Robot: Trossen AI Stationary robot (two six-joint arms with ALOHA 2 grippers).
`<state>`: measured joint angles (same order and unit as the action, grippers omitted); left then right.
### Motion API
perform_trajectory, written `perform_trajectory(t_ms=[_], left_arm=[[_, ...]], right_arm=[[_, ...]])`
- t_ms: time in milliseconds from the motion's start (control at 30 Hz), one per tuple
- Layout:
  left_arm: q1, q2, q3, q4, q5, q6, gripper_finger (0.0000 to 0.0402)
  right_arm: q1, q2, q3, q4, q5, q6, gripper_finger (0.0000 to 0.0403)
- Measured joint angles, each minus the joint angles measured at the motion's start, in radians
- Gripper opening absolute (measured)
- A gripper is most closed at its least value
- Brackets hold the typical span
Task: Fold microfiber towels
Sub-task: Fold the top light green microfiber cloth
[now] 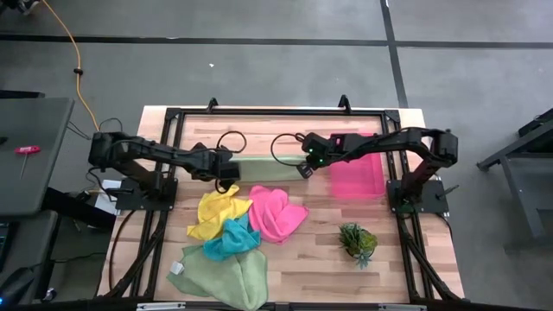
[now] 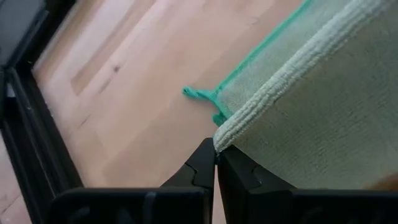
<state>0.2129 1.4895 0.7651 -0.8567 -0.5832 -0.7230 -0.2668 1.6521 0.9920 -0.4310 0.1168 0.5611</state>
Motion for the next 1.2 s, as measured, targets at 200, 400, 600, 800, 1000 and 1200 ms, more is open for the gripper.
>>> perform_trajectory(t_ms=[200, 400, 600, 800, 1000, 1200], left_arm=[[0.002, 0.045, 0.0, 0.02, -0.011, 0.0, 0.0009], [0.012, 0.057, -0.001, 0.02, -0.029, 0.029, 0.0027], [0.057, 0.026, -0.001, 0.023, -0.035, 0.092, 0.0055], [0.119, -0.066, 0.003, 0.014, -0.029, 0.204, 0.0093], [0.16, -0.251, 0.013, 0.038, 0.068, 0.256, 0.0127], [0.157, -0.429, -0.022, 0.161, 0.291, 0.24, 0.0144]], right_arm=[[-0.002, 0.003, 0.0, 0.026, 0.072, 0.016, 0.0], [-0.009, 0.003, 0.0, 0.025, 0.077, 0.015, 0.0024], [-0.052, 0.003, 0.0, 0.052, 0.077, 0.019, 0.0117], [-0.122, 0.003, 0.031, 0.077, 0.023, -0.022, 0.02], [-0.165, 0.001, 0.095, 0.079, -0.138, -0.159, 0.0235], [-0.161, 0.001, 0.099, -0.002, -0.367, -0.264, 0.0236]])
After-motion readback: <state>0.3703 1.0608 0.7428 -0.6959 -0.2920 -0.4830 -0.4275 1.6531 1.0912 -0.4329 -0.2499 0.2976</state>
